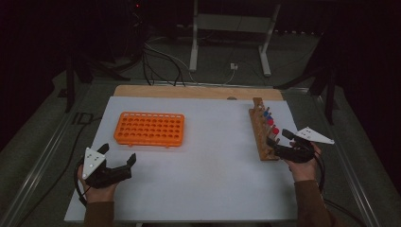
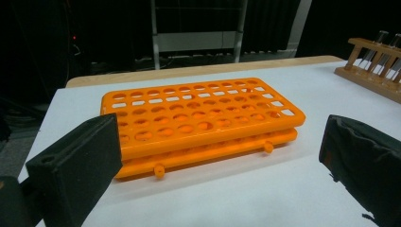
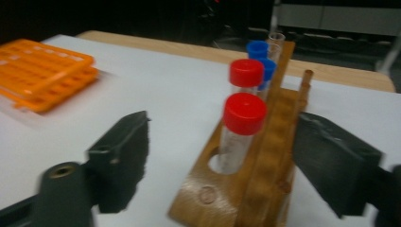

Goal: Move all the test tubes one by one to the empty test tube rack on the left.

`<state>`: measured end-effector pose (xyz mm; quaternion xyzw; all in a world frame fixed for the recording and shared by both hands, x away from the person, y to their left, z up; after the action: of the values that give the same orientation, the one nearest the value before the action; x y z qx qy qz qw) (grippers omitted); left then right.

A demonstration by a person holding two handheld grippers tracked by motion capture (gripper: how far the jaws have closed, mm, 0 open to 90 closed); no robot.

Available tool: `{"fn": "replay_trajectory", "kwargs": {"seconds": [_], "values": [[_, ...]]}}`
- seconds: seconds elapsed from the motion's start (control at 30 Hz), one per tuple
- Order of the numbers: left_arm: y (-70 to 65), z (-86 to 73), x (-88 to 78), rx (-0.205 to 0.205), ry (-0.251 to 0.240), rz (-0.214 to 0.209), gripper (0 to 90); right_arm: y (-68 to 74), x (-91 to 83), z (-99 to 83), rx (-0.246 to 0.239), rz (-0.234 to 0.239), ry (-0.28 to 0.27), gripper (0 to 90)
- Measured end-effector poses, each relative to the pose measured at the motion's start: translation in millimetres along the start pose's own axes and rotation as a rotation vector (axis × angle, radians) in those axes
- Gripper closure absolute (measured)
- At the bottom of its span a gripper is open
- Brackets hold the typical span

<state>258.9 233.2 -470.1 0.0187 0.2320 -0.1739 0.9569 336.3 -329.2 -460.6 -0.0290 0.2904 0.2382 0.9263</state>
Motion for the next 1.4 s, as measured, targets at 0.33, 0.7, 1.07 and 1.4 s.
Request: {"fn": "replay_trajectory", "kwargs": {"seconds": [0.33, 0.7, 1.07, 1.4], "values": [[0.1, -0.3, 1.2, -0.002, 0.003, 0.000, 0.7, -4.8, 13.7, -0.7, -0.001, -0.067, 0.050, 50.4], [-1.2, -0.7, 2.8, 0.002, 0.011, -0.001, 0.7, -3.9, 22.6, -0.7, 0.022, -0.029, 0.065, 73.1], [-1.5, -0.9, 4.2, 0.006, 0.019, -0.001, 0.7, -1.7, 20.4, 1.6, 0.004, -0.045, 0.060, 74.1], [-2.4, -1.2, 5.2, 0.011, 0.027, -0.003, 0.7, 1.5, 12.1, 11.3, -0.019, -0.056, 0.044, 74.3]]}}
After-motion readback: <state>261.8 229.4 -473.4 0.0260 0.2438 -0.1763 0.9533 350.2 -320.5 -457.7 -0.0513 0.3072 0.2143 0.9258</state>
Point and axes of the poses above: each handheld gripper's, and its own axes: x roughly forward along the jaws, z roughly out of its top, y roughly to its left, the point moved 2 cm from there along x, roughly forward along the jaws, and after that the axes turned 9 degrees about y, right-handed, at the moved point
